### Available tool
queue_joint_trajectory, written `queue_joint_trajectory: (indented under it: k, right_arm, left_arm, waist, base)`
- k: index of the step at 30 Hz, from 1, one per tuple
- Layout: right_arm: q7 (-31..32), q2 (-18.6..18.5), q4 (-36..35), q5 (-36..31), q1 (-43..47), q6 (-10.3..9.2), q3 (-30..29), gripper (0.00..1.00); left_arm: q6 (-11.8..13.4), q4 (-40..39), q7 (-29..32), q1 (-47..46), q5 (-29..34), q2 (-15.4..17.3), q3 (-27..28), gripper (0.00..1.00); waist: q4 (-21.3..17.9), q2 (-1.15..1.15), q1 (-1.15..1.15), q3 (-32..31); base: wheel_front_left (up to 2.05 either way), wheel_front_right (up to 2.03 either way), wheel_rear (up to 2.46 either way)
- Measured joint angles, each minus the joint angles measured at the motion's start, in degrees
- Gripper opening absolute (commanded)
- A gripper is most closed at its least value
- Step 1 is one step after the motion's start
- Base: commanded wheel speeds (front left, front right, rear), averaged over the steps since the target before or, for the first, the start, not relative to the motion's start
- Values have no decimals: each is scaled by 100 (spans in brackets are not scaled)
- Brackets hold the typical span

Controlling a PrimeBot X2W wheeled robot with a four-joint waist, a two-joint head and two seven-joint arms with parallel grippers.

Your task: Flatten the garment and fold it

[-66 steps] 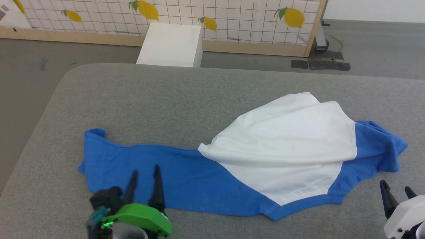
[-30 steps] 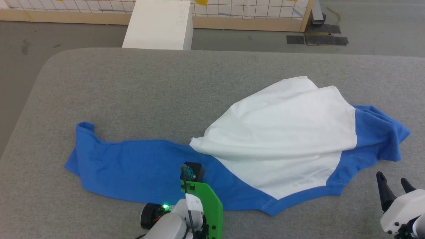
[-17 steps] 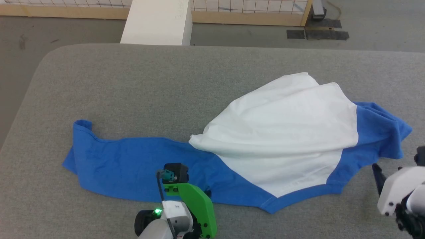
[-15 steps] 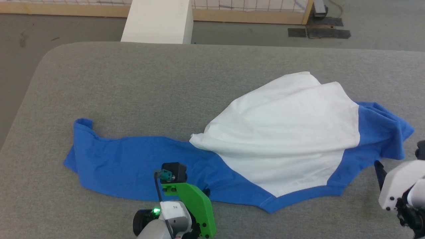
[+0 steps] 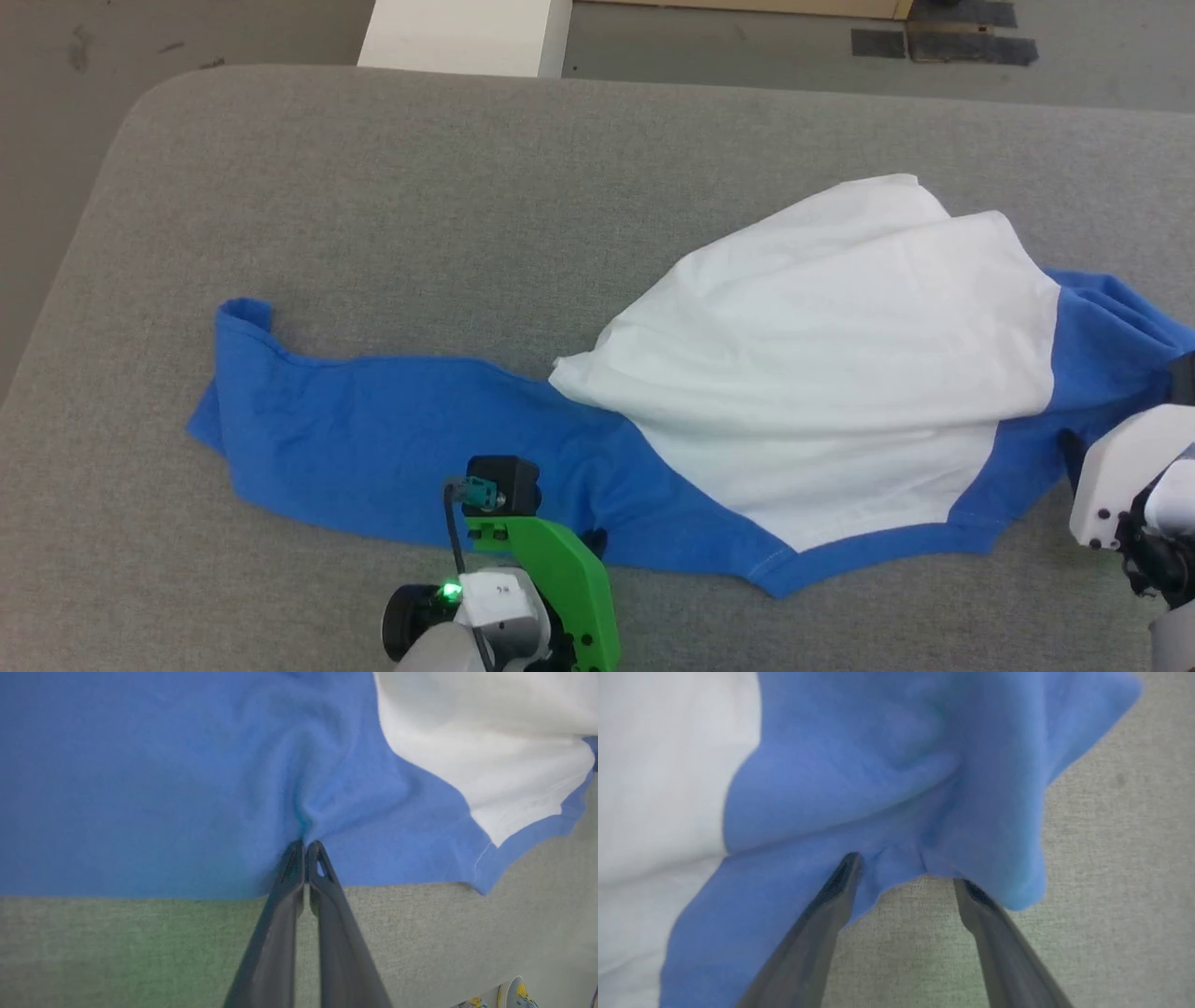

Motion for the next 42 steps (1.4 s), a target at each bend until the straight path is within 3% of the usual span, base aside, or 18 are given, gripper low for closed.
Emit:
queue_joint_trajectory:
  k: [3,5,6,16,25,30,34,42]
  right_arm:
    - [-47,-51,126,-11,-101,0,43,100]
    - [-52,-97,175,23,-151,0,80,7]
    - [-70,-119,193,38,-164,0,107,0]
    - [358,-375,-58,420,-12,0,772,0]
    - [1518,-750,-1777,2209,140,0,1270,0]
    - [2040,-762,-2531,3311,-86,-1,1039,0]
    - [2239,-643,-2669,3997,-687,-1,879,0]
    - [2140,-584,-2509,4202,-1861,-1,595,0]
  left_arm:
    - [1,-18,0,-7,0,3,-5,0]
    - [1,-26,0,-8,8,19,-10,0]
    - [1,-31,0,-8,8,23,-7,0]
    - [-100,-118,-278,4,-35,81,59,0]
    - [-505,-813,-659,-146,-987,-27,855,0]
    - [-660,-1080,-575,-850,-1419,80,1394,0]
    - [-711,-1091,-468,-1652,-1614,186,1778,0]
    - [-764,-616,-667,-3191,-1555,391,2247,0]
  waist:
    - [19,0,0,73]
    - [19,0,0,98]
    - [13,0,0,99]
    - [-88,0,0,-159]
    - [-194,0,0,-707]
    - [-231,0,0,-1018]
    - [-259,0,0,-1199]
    - [-256,0,0,-1385]
  base:
    - [0,0,0]
    - [0,0,0]
    - [0,0,0]
    - [0,0,0]
    - [0,0,0]
    - [0,0,0]
    - [0,0,0]
    - [0,0,0]
